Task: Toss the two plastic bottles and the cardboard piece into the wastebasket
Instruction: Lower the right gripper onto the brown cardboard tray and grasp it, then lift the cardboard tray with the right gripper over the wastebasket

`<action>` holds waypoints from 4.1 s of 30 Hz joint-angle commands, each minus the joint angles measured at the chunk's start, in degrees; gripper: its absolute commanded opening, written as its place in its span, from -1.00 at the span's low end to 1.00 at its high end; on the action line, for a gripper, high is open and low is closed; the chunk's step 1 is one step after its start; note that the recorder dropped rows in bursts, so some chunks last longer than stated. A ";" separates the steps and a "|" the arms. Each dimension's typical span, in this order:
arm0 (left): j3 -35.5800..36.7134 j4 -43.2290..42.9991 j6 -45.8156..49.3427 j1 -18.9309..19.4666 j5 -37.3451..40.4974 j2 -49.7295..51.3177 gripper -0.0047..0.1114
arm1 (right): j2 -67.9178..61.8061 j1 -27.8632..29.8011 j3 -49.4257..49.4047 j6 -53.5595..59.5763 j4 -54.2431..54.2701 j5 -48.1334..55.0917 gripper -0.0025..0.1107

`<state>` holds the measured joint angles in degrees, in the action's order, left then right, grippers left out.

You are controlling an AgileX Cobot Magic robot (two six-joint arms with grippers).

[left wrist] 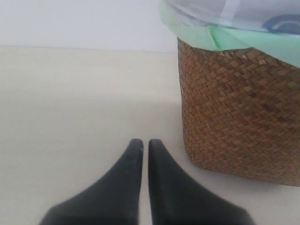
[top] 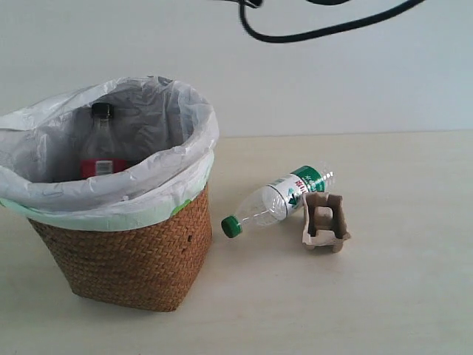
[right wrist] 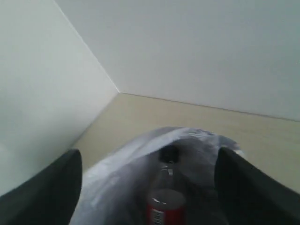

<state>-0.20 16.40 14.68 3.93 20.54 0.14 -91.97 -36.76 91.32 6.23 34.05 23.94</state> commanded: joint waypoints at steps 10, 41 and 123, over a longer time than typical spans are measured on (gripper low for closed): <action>0.20 -0.17 0.26 0.16 0.04 -0.14 -0.85 | 2.75 15.30 0.04 -6.75 -35.09 34.11 0.28; 0.20 -0.17 0.26 0.16 0.04 -0.14 -0.85 | -16.97 15.59 -17.30 -16.65 -31.80 12.62 0.43; 0.20 -0.17 0.26 0.16 0.04 -0.14 -0.85 | 5.05 11.38 -8.88 -2.72 -13.56 17.12 -0.59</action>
<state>-0.20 16.40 14.68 3.93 20.54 0.14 -87.38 -27.96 82.10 9.29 28.99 39.54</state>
